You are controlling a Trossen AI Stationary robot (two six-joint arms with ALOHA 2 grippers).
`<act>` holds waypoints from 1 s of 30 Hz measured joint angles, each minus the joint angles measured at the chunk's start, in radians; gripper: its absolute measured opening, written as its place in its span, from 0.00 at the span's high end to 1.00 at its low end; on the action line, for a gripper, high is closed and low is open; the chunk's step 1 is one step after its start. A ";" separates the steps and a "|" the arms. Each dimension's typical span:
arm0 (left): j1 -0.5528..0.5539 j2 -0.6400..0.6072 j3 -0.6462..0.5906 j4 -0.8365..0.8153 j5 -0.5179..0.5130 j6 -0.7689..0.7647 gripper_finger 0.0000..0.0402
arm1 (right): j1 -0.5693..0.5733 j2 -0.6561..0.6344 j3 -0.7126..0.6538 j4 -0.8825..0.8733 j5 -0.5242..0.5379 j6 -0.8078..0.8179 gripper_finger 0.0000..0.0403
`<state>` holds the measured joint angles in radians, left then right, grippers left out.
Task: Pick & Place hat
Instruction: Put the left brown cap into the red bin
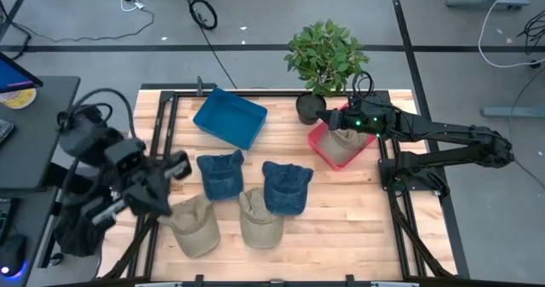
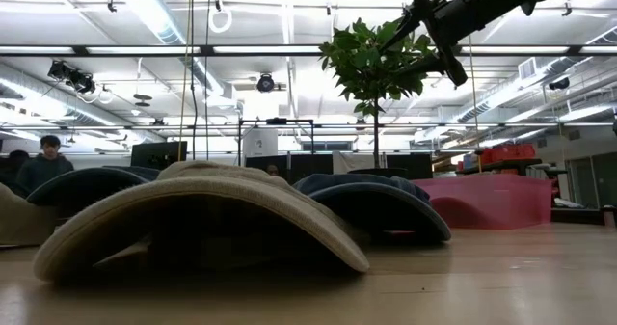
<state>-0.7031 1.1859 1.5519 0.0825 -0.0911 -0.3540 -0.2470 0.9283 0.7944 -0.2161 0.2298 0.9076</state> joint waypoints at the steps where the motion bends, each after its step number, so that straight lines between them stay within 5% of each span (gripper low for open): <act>1: -0.020 0.021 0.025 -0.004 -0.017 0.000 0.99 | 0.000 0.000 0.000 0.000 -0.007 0.000 0.38; 17: -0.217 0.375 0.543 -0.349 -0.369 0.027 0.99 | 0.000 0.000 0.000 0.000 -0.066 -0.022 0.38; 25: -0.274 0.505 0.663 -0.444 -0.531 -0.042 0.99 | 0.000 0.000 0.000 -0.001 -0.066 -0.029 0.38; 30: -0.299 0.556 0.689 -0.603 -0.600 -0.238 0.99 | 0.000 0.000 0.000 -0.001 -0.065 -0.035 0.38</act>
<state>-1.0018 1.7415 2.2406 -0.5209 -0.6913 -0.5916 -0.2466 0.9283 0.7944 -0.2169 0.1650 0.8731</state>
